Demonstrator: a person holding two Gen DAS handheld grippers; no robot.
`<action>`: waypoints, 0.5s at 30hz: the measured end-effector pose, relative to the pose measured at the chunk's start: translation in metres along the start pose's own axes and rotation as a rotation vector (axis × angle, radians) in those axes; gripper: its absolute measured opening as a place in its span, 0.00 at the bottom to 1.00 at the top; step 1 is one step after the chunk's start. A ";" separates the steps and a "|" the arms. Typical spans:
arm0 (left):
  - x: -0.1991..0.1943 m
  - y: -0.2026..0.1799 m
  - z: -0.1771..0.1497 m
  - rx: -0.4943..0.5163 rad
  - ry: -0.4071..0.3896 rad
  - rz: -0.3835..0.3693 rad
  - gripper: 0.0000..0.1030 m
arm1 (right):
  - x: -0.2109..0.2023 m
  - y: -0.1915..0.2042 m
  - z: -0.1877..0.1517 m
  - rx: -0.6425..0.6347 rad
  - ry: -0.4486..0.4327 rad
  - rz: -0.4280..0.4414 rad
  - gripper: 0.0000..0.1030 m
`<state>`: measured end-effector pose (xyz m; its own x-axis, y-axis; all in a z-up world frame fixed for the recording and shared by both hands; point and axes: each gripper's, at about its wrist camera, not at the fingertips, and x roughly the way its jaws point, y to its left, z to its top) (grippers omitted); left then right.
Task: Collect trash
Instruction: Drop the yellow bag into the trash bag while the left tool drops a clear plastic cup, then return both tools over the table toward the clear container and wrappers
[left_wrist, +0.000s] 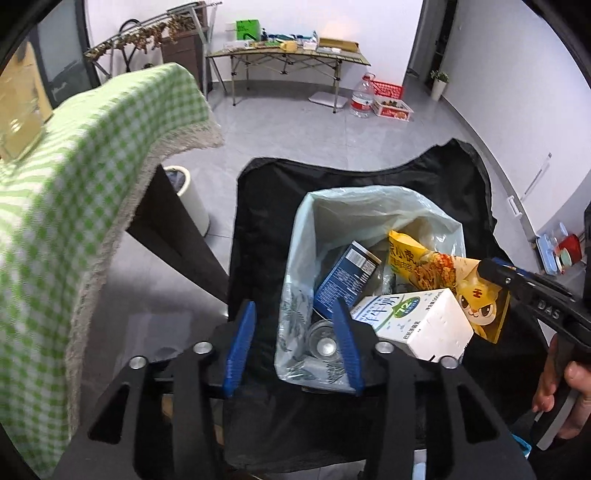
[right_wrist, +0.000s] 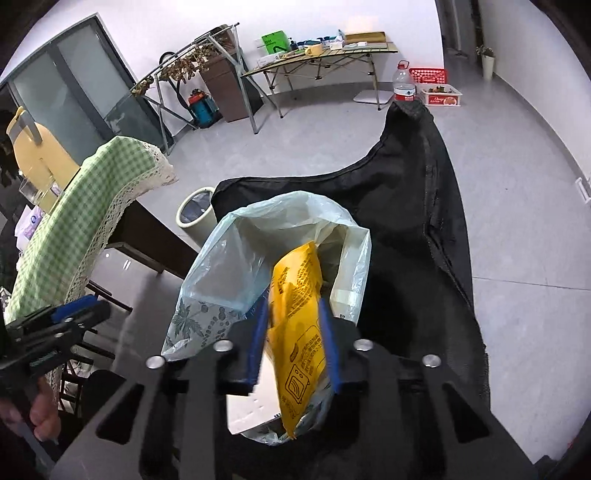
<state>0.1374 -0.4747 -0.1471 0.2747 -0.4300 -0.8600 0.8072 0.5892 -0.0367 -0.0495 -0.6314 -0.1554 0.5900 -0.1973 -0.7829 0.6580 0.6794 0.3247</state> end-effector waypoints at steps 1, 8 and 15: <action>-0.004 0.003 -0.002 -0.008 -0.006 0.004 0.44 | 0.003 -0.003 0.000 0.018 -0.003 0.015 0.10; -0.024 0.020 -0.014 -0.057 -0.023 0.012 0.44 | 0.038 -0.013 0.019 0.119 0.007 0.002 0.04; -0.059 0.035 -0.018 -0.081 -0.088 0.032 0.53 | 0.005 0.022 0.023 0.018 -0.055 -0.044 0.47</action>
<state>0.1401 -0.4158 -0.1065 0.3480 -0.4664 -0.8133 0.7531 0.6557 -0.0538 -0.0213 -0.6340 -0.1401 0.5851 -0.2654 -0.7663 0.6919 0.6563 0.3010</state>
